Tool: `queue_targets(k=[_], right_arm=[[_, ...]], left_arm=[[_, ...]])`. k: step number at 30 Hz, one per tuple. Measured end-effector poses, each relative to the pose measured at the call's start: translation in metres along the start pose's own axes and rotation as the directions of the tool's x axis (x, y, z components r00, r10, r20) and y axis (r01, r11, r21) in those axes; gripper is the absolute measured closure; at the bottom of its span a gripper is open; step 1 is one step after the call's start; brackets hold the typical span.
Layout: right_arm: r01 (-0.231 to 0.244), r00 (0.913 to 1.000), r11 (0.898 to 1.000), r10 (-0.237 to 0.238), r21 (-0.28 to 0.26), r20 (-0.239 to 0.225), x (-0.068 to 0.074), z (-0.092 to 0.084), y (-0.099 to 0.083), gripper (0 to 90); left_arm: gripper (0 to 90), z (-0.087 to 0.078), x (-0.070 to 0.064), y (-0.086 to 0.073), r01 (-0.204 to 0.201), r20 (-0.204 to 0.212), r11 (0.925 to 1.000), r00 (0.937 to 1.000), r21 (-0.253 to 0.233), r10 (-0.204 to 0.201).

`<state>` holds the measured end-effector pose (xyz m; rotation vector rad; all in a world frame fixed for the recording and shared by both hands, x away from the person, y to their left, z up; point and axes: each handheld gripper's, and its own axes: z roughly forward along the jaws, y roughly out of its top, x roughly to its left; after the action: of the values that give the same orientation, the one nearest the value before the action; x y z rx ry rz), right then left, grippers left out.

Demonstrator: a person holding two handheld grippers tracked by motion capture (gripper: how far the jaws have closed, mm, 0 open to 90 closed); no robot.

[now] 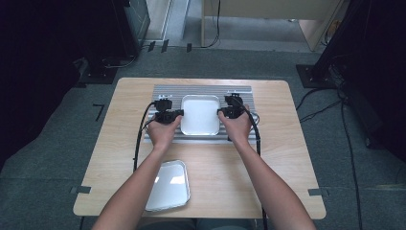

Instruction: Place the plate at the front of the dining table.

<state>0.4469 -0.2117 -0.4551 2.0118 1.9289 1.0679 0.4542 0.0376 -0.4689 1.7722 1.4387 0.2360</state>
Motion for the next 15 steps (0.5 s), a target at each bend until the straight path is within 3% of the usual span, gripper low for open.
queue_targets(k=[5, 7, 9, 15], right_arm=[[0.005, 1.0, 1.0, -0.005, -0.01, 0.008, -0.005, 0.006, 0.009, 89.8], [0.006, 0.9998, 1.0, -0.006, -0.009, 0.021, -0.007, 0.01, 0.011, 89.6], [0.002, 0.9995, 1.0, -0.002, -0.011, 0.031, -0.01, 0.016, 0.012, 89.7], [-0.075, 0.9969, 0.997, 0.074, 0.007, 0.027, -0.022, 0.03, 0.013, 89.7]], left_arm=[[89.6, 0.013, 0.003, 0.003, 0.043, 0.013, 0.999, 0.999, -0.013, -0.043], [89.1, 0.02, 0.001, 0.006, 0.016, -0.007, 0.9997, 0.9999, 0.018, -0.016], [89.1, 0.026, 0.001, 0.008, 0.02, -0.016, 0.9996, 0.9997, 0.02, -0.019], [89.2, 0.041, 0.003, 0.014, 0.04, -0.031, 0.998, 0.9988, 0.05, -0.038]])
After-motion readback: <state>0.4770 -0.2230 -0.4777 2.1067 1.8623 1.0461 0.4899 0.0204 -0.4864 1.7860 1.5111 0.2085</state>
